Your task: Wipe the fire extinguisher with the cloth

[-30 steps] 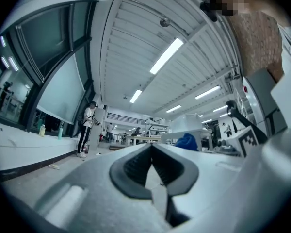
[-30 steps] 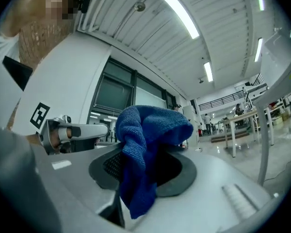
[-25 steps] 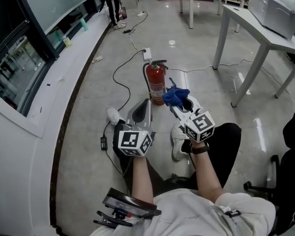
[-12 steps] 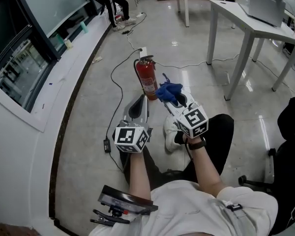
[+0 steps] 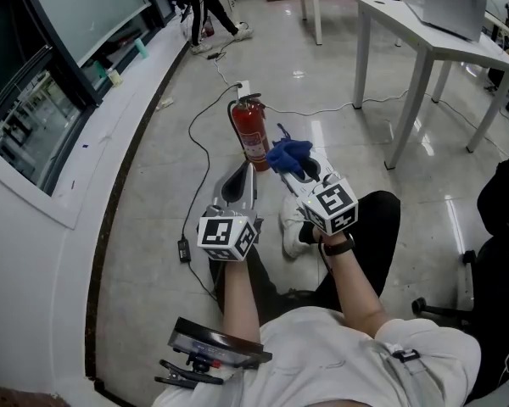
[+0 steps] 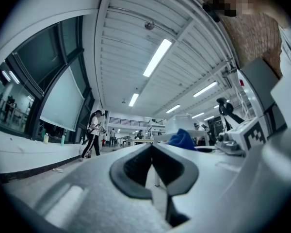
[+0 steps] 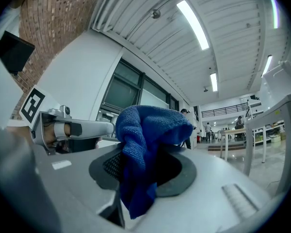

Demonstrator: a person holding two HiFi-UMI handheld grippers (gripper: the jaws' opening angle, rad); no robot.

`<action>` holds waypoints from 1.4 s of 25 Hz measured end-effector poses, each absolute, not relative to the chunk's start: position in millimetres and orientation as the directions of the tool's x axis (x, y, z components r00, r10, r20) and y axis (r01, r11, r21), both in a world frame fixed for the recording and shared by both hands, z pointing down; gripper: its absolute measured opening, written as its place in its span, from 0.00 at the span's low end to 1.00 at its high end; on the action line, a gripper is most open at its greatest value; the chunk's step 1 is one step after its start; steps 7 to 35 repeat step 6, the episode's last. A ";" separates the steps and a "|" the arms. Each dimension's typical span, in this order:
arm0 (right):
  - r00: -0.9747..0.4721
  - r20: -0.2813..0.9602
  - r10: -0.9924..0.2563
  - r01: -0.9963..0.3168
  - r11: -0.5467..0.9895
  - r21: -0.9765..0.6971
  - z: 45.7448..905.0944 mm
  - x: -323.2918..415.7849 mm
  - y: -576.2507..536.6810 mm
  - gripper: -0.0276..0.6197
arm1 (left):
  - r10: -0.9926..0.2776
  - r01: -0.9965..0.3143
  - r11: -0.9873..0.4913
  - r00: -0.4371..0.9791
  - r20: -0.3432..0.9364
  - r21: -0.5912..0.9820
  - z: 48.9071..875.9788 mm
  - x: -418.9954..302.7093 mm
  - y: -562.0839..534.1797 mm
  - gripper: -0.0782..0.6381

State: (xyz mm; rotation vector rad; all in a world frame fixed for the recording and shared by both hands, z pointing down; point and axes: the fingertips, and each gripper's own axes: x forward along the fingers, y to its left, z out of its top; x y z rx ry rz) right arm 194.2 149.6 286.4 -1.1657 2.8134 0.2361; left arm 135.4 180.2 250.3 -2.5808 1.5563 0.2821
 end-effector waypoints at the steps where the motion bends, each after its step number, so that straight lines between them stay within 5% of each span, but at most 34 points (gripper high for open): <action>1: -0.708 -0.136 -0.693 -0.706 0.699 0.109 286.4 192.7 150.0 0.25 | -0.865 -0.886 -0.463 0.452 -0.218 0.001 250.7 133.2 180.4 0.11; 35: -0.707 -0.123 -0.697 -0.708 0.699 0.105 291.8 184.3 150.5 0.25 | -0.860 -0.883 -0.470 0.458 -0.227 0.001 261.3 121.9 178.2 0.11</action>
